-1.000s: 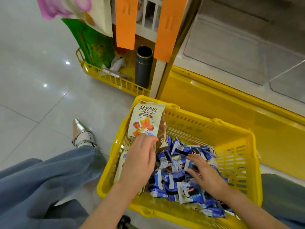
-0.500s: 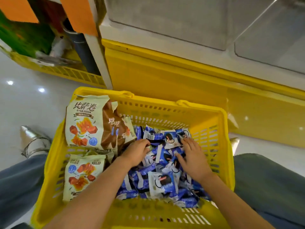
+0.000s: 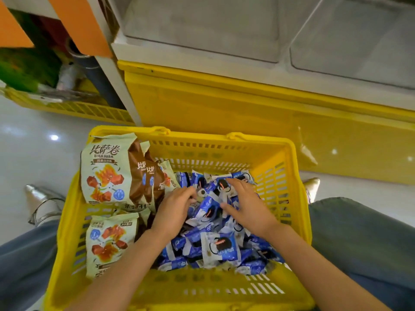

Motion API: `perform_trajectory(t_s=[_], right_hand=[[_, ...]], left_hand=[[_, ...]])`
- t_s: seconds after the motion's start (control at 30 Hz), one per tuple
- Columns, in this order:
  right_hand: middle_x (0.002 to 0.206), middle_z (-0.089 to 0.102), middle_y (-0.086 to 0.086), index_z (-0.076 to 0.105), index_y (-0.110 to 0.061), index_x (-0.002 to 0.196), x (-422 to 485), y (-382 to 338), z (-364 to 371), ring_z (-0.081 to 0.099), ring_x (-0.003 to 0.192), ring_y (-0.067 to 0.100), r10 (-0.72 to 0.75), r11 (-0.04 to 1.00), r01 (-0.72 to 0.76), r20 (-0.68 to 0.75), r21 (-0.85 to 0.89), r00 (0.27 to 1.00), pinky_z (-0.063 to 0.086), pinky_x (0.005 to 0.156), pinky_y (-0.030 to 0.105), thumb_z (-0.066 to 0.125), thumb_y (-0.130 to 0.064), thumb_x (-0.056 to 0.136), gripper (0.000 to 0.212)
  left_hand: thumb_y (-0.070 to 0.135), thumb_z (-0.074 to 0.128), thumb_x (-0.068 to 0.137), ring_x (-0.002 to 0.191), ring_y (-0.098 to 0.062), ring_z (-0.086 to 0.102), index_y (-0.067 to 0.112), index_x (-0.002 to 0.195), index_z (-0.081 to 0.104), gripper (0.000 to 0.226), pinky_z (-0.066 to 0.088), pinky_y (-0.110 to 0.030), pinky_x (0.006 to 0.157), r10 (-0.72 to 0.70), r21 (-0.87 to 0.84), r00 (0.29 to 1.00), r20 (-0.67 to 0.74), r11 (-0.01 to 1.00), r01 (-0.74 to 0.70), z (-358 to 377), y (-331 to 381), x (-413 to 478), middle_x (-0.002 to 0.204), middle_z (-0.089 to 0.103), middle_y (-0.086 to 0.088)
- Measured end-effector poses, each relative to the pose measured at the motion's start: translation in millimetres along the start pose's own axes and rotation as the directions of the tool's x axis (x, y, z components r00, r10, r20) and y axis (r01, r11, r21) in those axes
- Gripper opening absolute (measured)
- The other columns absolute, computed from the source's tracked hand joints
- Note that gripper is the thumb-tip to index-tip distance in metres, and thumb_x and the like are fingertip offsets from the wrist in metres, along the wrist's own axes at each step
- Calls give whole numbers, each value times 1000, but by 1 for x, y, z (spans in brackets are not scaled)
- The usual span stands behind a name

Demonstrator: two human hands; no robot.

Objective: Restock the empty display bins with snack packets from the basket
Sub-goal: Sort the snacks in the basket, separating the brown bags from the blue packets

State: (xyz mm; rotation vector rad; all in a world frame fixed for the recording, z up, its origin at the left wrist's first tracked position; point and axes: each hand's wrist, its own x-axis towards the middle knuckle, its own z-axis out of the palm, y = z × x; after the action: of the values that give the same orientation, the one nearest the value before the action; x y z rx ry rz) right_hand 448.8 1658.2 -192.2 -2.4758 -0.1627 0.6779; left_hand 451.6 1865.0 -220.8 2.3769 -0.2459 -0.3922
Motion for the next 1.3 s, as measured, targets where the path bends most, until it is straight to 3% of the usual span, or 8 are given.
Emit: perform_trajectory(t_s=[0.2,0.37,0.5,0.73,0.83,0.97,1.13,1.3], right_hand=[[147,22,-26,9,-36,146,-12,-50,-3,18,130,-13,-45,939,62,-59,338,997,20,105,14,62,-63,71,96],[104,67,-24,42,-25,128,-26,-83,-19,65,94,-3,44,664,-10,-25,747,999,53,71,13,80,-47,56,84],[94,71,-18,52,-29,110,-37,-102,-20,68,87,1,-11,696,-50,80,716,997,54,67,16,83,-39,53,65],[108,70,-5,55,-24,112,-46,-141,7,69,91,6,2,692,-109,149,714,989,56,76,22,78,-29,74,45],[108,66,-16,53,-31,109,-41,-163,30,65,95,1,11,732,-143,198,666,980,53,77,15,70,-40,79,35],[114,64,-7,56,-22,112,-33,-187,64,62,106,12,77,755,-201,219,624,973,51,91,28,68,-43,81,39],[109,65,2,50,-16,117,-28,-192,77,63,97,23,-41,998,42,32,-40,999,52,79,37,44,-68,83,63],[119,61,-6,36,-25,136,-38,-150,51,58,106,9,-105,994,104,116,13,988,46,84,25,38,-68,84,67]], left_hand=[[15,53,93,76,-16,50,14,88,53,5,42,-30,66,123,-30,914,-386,989,-146,-50,44,-26,83,49,8],[13,52,93,72,-4,53,24,89,49,13,42,-15,62,57,-253,853,-518,943,-216,-83,69,-47,77,53,13],[13,53,92,71,2,52,36,83,48,26,40,-8,61,-103,-425,811,-575,885,-189,-98,69,-62,75,54,14],[23,35,98,85,-10,42,18,97,47,13,35,-20,74,-130,-127,706,-696,990,57,-117,-12,-105,92,42,5],[18,34,99,100,-23,48,7,113,49,23,38,-34,84,-364,-272,716,-596,930,246,-119,-51,-116,106,47,-5],[22,32,101,100,-19,51,6,122,48,30,39,-28,81,-529,-478,737,-420,820,316,-115,-60,-116,111,50,-4],[31,28,101,78,-15,60,18,104,47,23,41,-21,54,-554,-499,749,-365,795,345,-114,-67,-120,81,58,5],[26,35,100,97,-12,53,15,123,44,27,47,-24,75,-543,-418,705,-455,830,370,-125,-48,-121,109,51,3]])
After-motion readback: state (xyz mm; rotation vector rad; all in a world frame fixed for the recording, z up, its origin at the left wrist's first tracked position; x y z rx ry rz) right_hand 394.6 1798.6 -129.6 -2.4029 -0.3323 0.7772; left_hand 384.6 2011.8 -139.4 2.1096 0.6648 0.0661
